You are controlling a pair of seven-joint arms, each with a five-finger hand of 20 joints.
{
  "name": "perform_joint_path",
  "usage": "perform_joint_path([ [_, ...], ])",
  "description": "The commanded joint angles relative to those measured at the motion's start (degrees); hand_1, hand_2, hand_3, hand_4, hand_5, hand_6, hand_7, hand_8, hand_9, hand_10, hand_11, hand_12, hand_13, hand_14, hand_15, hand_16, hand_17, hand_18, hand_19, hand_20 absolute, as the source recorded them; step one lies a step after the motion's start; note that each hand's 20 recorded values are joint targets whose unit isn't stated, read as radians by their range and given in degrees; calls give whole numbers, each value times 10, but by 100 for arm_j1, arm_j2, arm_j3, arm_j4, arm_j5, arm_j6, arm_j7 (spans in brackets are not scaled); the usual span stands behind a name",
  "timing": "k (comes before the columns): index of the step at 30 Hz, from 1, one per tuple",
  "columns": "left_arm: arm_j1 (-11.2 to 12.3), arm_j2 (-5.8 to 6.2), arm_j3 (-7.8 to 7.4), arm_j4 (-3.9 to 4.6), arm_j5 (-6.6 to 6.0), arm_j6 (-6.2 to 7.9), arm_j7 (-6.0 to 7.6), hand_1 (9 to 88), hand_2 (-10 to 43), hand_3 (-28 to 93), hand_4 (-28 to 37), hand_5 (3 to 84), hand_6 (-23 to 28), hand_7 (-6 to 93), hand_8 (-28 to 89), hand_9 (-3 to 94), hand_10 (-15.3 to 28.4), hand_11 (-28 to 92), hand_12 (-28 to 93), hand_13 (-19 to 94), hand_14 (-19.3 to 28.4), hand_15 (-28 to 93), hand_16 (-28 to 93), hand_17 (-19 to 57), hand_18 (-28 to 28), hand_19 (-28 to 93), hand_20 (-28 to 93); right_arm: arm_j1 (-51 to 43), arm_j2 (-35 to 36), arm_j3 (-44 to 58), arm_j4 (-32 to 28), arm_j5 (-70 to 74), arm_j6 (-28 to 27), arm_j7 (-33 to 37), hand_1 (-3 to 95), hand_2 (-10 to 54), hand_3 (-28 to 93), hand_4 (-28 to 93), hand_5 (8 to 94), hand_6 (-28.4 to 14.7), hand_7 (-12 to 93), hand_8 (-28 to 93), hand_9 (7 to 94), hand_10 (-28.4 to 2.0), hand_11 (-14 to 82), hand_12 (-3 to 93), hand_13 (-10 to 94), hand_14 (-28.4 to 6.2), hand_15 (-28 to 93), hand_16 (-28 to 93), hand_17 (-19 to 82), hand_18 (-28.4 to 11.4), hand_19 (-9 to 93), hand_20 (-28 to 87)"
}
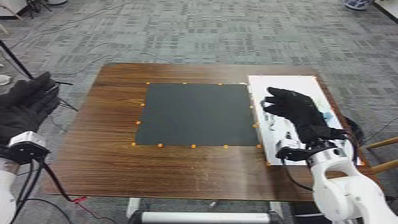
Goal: Arrange flowers
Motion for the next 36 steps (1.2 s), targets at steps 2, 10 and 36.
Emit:
perform_joint_path([
  [2,371,-209,-172,-175,-233,149,227,283,105,667,-254,381,66,56,-58,309,117,79,148,201,124,113,23,-18,100,113,115,-233,689,-616,-271,-5028,1544,1269,246,-89,703,-254,565,-48,219,-132,549,-176,293,222,414,-159,596,194,166,-200,486,210],
  [10,454,-291,-171,-220,-319,213,274,281,106,669,-253,382,65,60,-58,311,118,83,149,204,127,124,22,-20,102,117,115,-267,1451,-1322,-411,-7066,1462,3358,289,-95,668,-282,578,-54,285,-130,510,-193,426,296,375,-196,685,250,176,-214,592,235],
  [36,775,-390,-385,-349,-452,292,300,278,111,672,-256,386,67,68,-60,314,118,91,148,208,128,136,19,-20,104,121,115,-788,1612,-1591,-330,-8018,831,4706,409,-95,531,-283,582,-85,256,-107,500,-228,482,309,381,-241,727,252,185,-259,684,170],
])
